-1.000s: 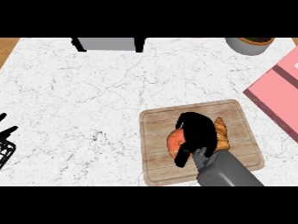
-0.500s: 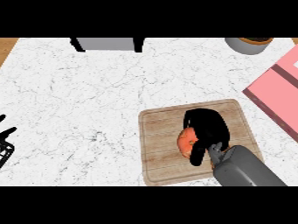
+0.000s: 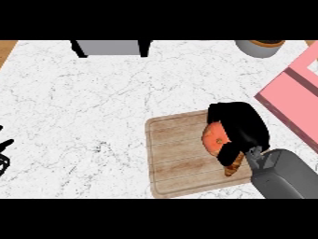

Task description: Pick the squash from the cutting board and place it in the cardboard box

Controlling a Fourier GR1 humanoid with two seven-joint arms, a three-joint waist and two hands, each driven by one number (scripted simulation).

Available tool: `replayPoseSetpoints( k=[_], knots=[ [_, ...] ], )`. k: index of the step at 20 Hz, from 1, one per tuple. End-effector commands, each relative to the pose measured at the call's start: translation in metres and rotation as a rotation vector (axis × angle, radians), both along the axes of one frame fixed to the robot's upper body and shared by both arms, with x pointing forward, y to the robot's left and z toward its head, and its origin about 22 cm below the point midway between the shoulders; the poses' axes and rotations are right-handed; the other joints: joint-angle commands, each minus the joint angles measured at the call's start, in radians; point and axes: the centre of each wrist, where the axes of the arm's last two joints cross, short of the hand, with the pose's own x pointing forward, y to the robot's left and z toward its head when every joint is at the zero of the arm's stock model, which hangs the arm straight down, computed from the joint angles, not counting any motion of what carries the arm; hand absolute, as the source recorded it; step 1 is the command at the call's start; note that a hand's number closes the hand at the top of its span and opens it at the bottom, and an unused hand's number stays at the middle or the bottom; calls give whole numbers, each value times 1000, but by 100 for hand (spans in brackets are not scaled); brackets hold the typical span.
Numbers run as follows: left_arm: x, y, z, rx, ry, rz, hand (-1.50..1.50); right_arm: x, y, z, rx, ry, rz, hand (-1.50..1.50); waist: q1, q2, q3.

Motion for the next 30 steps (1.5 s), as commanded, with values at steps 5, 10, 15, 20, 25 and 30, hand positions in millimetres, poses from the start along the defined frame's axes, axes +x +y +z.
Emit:
replayPoseSetpoints(
  k=[5,10,15,20,25,30],
  knots=[
    [34,-43,25,-127,-343,-81,0,-9,-7,78,86,-300,19,150,-35,-19,2],
    [36,-40,23,-146,-340,-62,0,-17,-21,122,133,-440,-104,150,-60,-19,2],
    [29,-33,23,-169,-335,-55,0,-16,-46,146,128,-506,-255,150,-44,-14,3],
    [41,-33,39,-168,-352,-96,0,-5,-69,165,113,-525,-339,150,-30,-3,4],
    [41,-36,30,-177,-364,-82,0,-3,-92,170,50,-492,-350,150,-31,1,3],
    [43,-43,25,-180,-363,-93,0,5,-116,169,83,-525,-359,150,-16,5,6]
  ],
)
